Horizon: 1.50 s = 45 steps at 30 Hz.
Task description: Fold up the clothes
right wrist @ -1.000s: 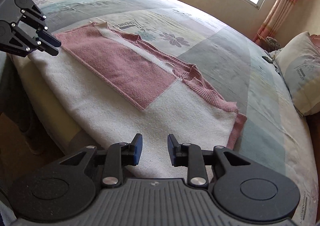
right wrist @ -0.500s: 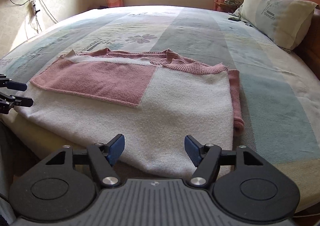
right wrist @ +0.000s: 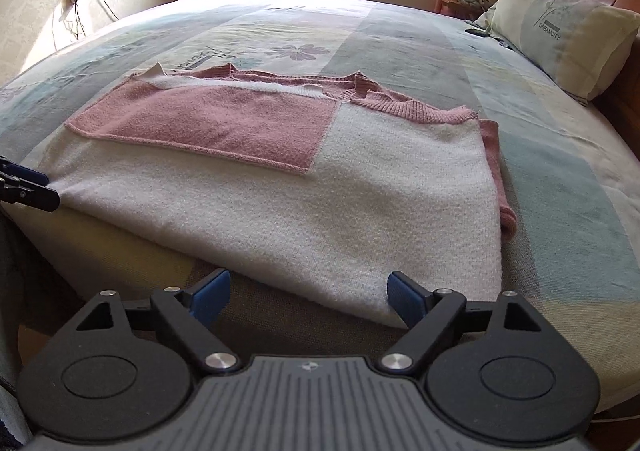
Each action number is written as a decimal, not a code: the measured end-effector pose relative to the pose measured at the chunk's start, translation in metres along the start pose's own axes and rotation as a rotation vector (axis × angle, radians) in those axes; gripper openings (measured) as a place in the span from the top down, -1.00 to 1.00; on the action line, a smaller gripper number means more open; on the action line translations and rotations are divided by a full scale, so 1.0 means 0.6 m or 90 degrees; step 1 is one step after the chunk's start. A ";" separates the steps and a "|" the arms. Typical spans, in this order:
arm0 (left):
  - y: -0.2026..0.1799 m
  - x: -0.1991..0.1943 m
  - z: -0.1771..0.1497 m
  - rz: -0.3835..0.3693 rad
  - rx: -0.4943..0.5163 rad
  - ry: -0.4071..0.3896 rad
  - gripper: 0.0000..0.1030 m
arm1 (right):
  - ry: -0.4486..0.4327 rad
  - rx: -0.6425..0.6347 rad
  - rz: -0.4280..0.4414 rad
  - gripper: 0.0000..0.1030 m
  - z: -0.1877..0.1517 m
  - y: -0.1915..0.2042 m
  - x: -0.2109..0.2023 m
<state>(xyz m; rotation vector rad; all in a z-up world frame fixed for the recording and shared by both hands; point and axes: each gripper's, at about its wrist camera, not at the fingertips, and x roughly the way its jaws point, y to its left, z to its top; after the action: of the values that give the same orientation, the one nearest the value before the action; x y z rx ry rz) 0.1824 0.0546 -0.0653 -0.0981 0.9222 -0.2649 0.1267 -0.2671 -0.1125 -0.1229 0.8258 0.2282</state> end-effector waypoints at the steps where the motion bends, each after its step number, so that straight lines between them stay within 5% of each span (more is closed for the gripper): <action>1: -0.002 -0.007 0.010 0.004 0.007 -0.010 -0.47 | 0.003 -0.002 -0.005 -0.74 -0.005 0.000 0.000; 8: -0.019 -0.020 0.114 0.015 0.035 -0.100 -0.55 | -0.061 0.036 -0.001 -0.79 0.028 -0.024 -0.025; 12: -0.015 0.021 0.139 0.018 0.000 -0.106 -0.56 | -0.116 0.047 -0.033 -0.95 0.072 -0.046 -0.022; 18: 0.051 0.086 0.088 0.024 -0.139 -0.069 -0.53 | -0.069 0.129 -0.023 -1.00 0.068 -0.102 0.047; 21: 0.070 0.069 0.083 -0.012 -0.180 -0.084 -0.54 | -0.100 0.120 0.002 -1.00 0.043 -0.103 0.055; 25: 0.040 0.065 0.110 0.023 -0.132 -0.082 -0.59 | -0.118 0.118 0.015 -1.00 0.033 -0.103 0.059; 32: 0.000 0.108 0.144 -0.013 -0.077 -0.088 -0.61 | -0.125 0.125 0.017 -1.00 0.033 -0.102 0.061; 37: 0.019 0.155 0.167 0.069 -0.095 -0.078 -0.60 | -0.124 0.124 0.018 -1.00 0.032 -0.103 0.060; 40: 0.012 0.140 0.181 0.062 -0.122 -0.081 -0.60 | -0.123 0.123 0.018 -1.00 0.032 -0.102 0.059; 45: -0.044 0.149 0.161 -0.001 -0.070 -0.058 -0.70 | -0.118 0.115 0.010 -1.00 0.035 -0.097 0.060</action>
<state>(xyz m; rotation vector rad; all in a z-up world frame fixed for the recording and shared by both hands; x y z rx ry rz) 0.3059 0.0025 -0.0710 -0.2104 0.8460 -0.2101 0.1796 -0.3137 -0.1236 0.0727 0.6591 0.1754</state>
